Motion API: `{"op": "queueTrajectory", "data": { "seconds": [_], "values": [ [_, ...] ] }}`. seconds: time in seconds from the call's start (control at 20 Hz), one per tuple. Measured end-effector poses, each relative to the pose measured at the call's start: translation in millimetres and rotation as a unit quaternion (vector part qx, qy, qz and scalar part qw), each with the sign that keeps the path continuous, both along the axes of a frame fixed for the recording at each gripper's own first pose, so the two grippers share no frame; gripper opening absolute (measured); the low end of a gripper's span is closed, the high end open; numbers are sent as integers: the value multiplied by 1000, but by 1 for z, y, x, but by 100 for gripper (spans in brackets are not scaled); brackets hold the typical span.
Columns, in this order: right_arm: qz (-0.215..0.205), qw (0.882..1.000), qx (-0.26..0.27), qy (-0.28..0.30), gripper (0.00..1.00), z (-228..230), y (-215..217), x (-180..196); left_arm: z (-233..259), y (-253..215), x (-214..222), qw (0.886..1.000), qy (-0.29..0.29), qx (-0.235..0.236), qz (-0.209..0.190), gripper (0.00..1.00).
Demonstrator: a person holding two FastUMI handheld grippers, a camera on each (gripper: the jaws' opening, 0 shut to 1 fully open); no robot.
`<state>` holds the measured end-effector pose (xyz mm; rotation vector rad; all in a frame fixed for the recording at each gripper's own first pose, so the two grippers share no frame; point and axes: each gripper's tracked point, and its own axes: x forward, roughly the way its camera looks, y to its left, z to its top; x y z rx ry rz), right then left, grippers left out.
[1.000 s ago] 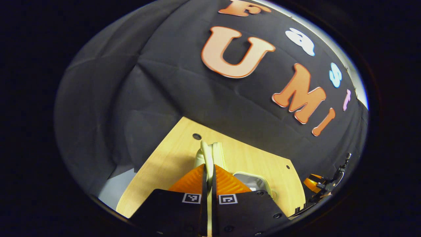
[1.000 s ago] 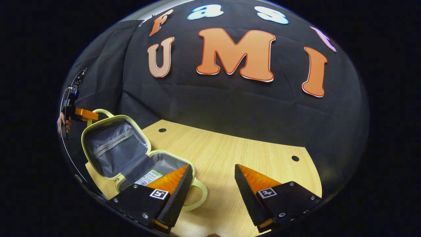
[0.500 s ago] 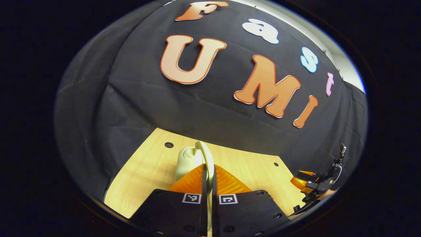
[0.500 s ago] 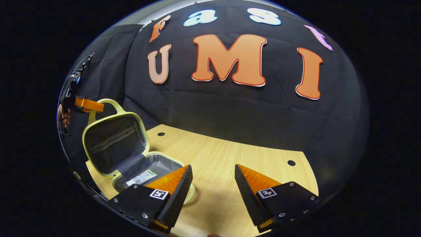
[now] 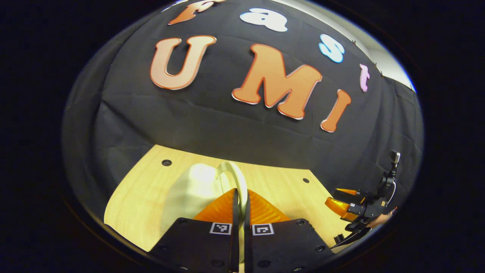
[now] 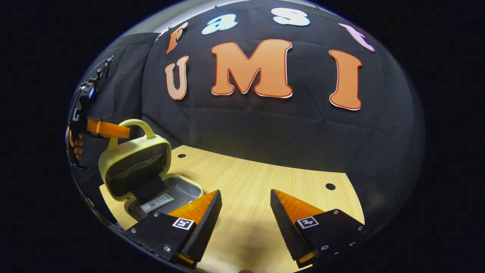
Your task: First open the suitcase, pack the skin care products into it, and then close the suitcase.
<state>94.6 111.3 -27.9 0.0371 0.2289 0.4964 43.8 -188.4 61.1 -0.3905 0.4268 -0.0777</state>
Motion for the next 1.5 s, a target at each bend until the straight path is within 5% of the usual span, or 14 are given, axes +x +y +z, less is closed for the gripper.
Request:
{"op": "queueTrajectory", "data": {
  "seconds": [0.55,0.8,1.05,1.5],
  "values": [
    [-27,1000,8,-8,83,-8,-28,3,-83,-129,18,989,73,77,-103,6],
    [-39,999,3,-10,83,-11,-41,-1,-125,-165,19,978,110,120,-130,22],
    [-61,998,1,-30,83,-1,-58,-3,-129,-154,23,979,108,147,-94,32],
    [-72,986,-2,-147,83,69,-60,-22,-24,-144,32,992,-28,122,6,86]
  ]
}}
